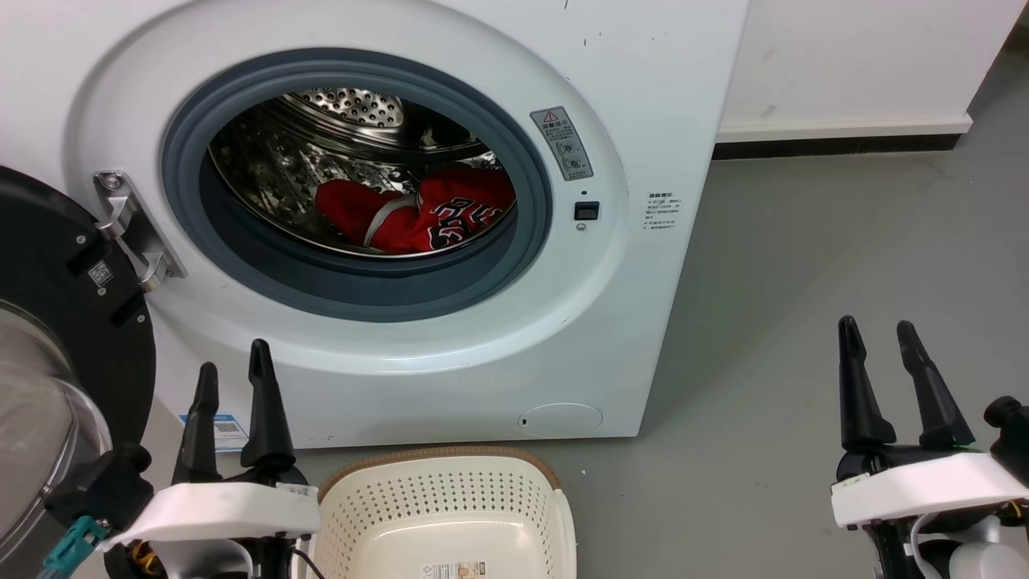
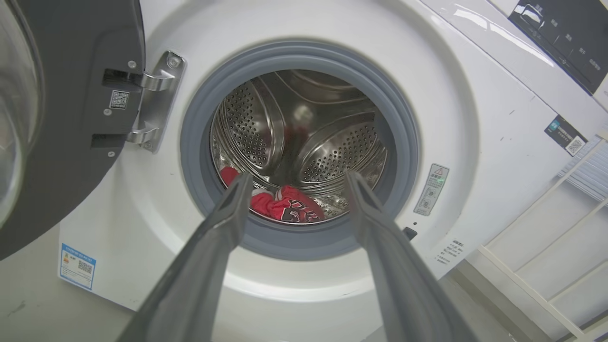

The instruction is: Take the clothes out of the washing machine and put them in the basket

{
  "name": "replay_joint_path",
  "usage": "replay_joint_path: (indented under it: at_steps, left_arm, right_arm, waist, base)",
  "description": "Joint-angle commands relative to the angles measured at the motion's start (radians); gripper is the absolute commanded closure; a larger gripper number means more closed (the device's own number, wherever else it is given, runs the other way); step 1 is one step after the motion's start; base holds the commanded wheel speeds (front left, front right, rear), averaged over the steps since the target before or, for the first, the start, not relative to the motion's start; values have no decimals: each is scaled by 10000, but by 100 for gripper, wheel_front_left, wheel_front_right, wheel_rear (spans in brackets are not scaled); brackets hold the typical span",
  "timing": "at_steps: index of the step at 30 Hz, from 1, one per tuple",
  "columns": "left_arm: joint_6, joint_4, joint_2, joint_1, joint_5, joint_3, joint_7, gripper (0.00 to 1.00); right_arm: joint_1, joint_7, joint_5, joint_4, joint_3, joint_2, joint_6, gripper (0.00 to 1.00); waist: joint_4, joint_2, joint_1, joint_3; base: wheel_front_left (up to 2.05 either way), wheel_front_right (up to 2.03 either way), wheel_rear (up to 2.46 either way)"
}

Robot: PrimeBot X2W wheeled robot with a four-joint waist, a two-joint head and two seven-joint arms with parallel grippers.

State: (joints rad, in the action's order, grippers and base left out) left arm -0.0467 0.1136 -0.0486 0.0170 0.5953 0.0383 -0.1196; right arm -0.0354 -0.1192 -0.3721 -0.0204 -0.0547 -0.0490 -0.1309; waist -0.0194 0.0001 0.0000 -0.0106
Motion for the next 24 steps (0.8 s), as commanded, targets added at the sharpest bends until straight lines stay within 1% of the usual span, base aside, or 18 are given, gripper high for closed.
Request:
replay_joint_path:
  at_steps: [1, 2, 8, 10, 13, 18, 21, 24]
  left_arm:
    - [-169, 277, -56, 43, -405, -54, -108, 0]
    - [-473, 457, -132, 90, -825, -127, -200, 0]
    - [-967, 467, -440, 237, -1588, -548, -355, 0]
    - [-1005, 268, -559, 335, -1757, -792, -399, 0]
    - [-924, -88, -725, 401, -1996, -1123, -476, 0]
    - [-931, -488, -947, 431, -2460, -1429, -604, 0]
    - [-1076, -594, -1034, 448, -2825, -1597, -672, 0]
    - [-1374, -628, -1246, 458, -3371, -1882, -738, 0]
  right_arm:
    - [41, -108, 414, -218, 27, -20, 2, 0]
    - [63, -199, 850, -311, 47, -20, 2, 0]
    - [184, -354, 1861, -173, 58, -18, 2, 0]
    - [244, -414, 2155, -95, 93, -18, 2, 0]
    - [338, -485, 2514, 75, 123, -17, 2, 0]
    - [324, -603, 3073, 245, 182, -17, 2, 0]
    - [353, -675, 3440, 273, 199, -16, 2, 0]
    - [394, -748, 3747, 278, 230, -16, 2, 0]
  waist:
    - [-10, -1, 0, -4]
    - [-26, -1, 0, -8]
    - [-45, -1, 0, 0]
    - [-55, -1, 0, 7]
    - [-75, -1, 0, 19]
    - [-124, -1, 0, 15]
    - [-150, -1, 0, 19]
    - [-174, -1, 0, 24]
  base:
    - [0, 0, 0]
    - [0, 0, 0]
    - [0, 0, 0]
    - [0, 0, 0]
    - [0, 0, 0]
    - [0, 0, 0]
    - [0, 0, 0]
    - [0, 0, 0]
